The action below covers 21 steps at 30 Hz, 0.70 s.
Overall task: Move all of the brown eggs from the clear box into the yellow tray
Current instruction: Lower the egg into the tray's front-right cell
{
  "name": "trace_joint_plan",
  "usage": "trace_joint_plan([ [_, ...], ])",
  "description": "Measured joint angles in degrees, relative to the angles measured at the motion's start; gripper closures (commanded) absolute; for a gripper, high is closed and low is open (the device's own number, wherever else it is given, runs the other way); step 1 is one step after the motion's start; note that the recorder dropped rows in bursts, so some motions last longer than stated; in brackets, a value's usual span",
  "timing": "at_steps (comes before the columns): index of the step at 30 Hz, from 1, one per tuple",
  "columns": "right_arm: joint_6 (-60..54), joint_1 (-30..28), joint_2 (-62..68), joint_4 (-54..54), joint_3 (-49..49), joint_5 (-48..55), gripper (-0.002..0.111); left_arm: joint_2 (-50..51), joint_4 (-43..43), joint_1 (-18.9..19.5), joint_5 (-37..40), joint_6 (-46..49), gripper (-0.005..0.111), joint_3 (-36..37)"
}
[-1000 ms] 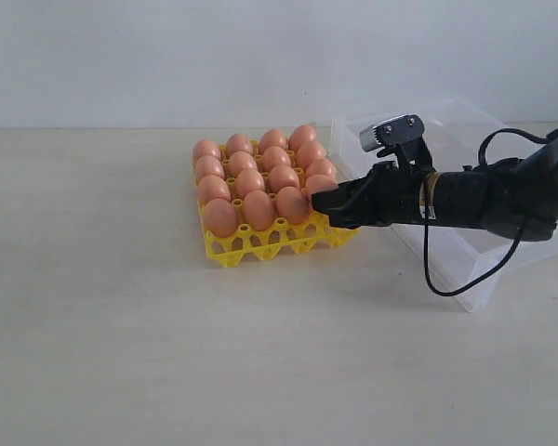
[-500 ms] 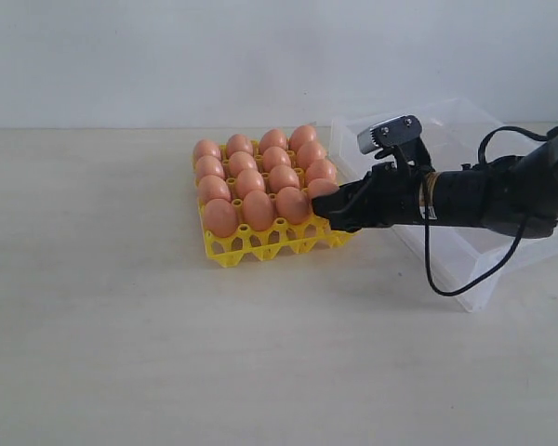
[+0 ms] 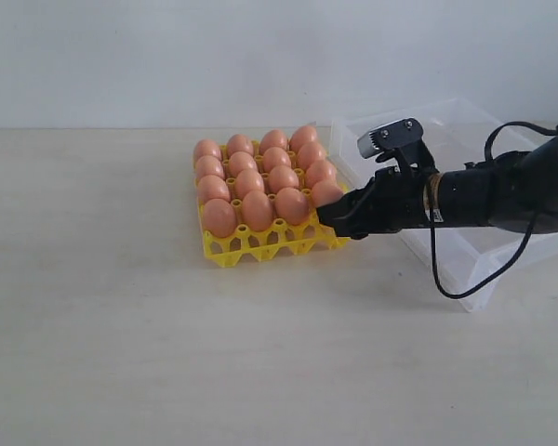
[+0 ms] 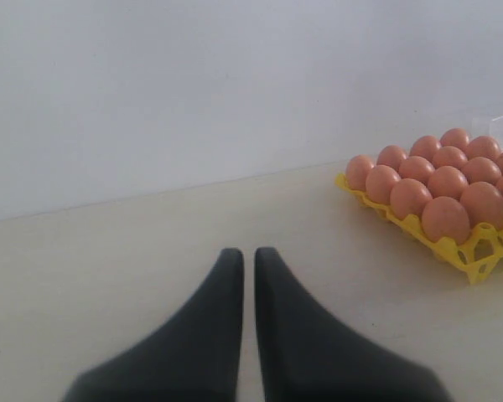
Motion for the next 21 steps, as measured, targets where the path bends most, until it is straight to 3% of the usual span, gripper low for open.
trace_joint_plan([
  [16,4.7,0.0,-4.6,-7.4,0.3,5.7,0.057,0.0,0.0,0.0,0.0,0.0,0.103,0.0],
  [19,5.5,0.0,-5.4,-8.1,0.3,6.7,0.072,0.0,0.0,0.0,0.0,0.0,0.103,0.0],
  [21,6.7,0.0,-5.8,-9.2,0.3,7.1,0.094,0.0,0.0,0.0,0.0,0.0,0.103,0.0],
])
